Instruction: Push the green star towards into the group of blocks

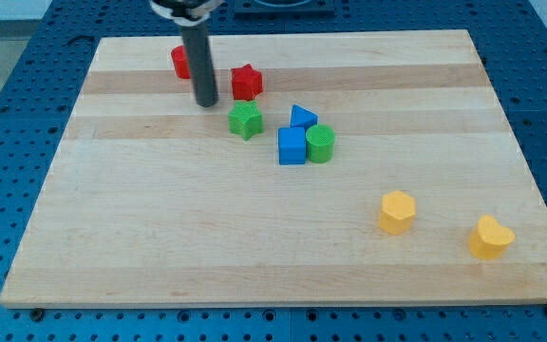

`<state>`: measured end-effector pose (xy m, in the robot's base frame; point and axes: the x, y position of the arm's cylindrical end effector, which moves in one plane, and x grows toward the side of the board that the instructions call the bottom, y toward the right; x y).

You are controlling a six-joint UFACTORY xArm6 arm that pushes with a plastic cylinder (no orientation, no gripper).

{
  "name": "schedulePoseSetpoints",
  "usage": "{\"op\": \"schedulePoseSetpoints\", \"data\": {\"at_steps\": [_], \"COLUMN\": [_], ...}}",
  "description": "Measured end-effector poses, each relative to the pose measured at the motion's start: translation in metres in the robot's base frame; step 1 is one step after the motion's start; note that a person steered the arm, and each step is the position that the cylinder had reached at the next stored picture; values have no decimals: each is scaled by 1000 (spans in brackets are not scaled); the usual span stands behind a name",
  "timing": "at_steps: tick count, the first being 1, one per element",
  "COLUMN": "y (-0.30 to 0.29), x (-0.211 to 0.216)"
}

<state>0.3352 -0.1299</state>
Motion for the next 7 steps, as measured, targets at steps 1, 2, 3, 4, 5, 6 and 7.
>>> {"op": "schedulePoseSetpoints", "data": {"at_steps": [1,2,3,4,5,6,7], "y": [-13,-6,23,55,70,91,111], "x": [14,31,42,46,46,46,46]}}
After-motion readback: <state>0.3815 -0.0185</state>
